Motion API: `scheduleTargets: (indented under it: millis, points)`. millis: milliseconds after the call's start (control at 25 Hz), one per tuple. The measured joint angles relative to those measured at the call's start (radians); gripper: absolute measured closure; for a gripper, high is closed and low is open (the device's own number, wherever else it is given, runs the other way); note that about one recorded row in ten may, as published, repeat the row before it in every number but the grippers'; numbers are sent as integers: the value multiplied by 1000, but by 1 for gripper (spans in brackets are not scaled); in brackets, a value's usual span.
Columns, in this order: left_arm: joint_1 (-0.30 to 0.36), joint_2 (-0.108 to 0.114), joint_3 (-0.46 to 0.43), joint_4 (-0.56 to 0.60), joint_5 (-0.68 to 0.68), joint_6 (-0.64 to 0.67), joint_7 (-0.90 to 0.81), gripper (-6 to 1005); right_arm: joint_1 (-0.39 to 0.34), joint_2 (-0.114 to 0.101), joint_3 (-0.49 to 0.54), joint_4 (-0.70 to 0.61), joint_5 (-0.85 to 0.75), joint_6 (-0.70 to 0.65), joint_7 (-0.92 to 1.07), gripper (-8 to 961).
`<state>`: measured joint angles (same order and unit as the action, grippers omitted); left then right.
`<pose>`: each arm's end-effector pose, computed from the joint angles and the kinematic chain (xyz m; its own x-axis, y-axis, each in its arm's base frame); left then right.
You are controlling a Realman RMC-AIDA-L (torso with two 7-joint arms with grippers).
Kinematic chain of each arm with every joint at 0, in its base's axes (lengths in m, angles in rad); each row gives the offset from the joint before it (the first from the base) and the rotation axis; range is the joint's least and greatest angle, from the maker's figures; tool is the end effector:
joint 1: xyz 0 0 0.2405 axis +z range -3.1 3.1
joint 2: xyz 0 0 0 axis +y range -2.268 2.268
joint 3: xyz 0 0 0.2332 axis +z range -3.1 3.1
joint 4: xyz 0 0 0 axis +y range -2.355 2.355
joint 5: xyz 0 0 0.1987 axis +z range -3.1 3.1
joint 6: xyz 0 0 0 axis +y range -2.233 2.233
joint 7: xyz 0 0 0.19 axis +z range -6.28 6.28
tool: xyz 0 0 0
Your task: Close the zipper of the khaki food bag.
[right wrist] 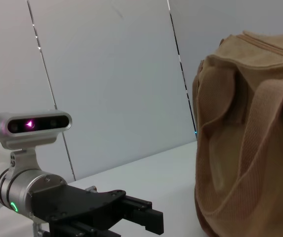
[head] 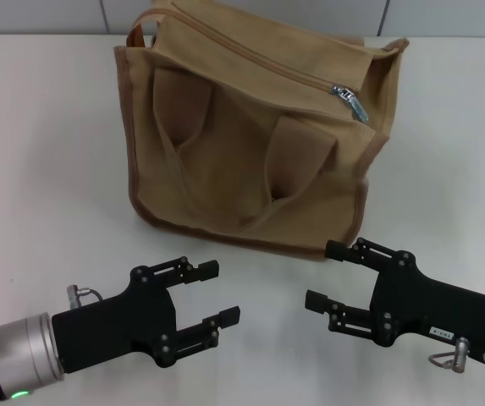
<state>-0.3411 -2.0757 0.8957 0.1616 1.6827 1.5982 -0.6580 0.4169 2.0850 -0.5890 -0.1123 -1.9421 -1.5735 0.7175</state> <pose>-0.2463 0.2210 -0.0897 0.7399 0.1618 0.6529 0.3549 -0.9184 -0.1747 0.2378 0.2382 -0.0940 0.7113 -0.2192 -0.6678 -0.4111 -0.9004 -0.1423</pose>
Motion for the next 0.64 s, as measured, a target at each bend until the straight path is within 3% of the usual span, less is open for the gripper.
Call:
scheduleTargets:
  millis: [640]
  points:
    - [20, -3, -5, -7, 0, 0, 2, 369, -1, 2, 0, 15, -1, 3, -8, 177]
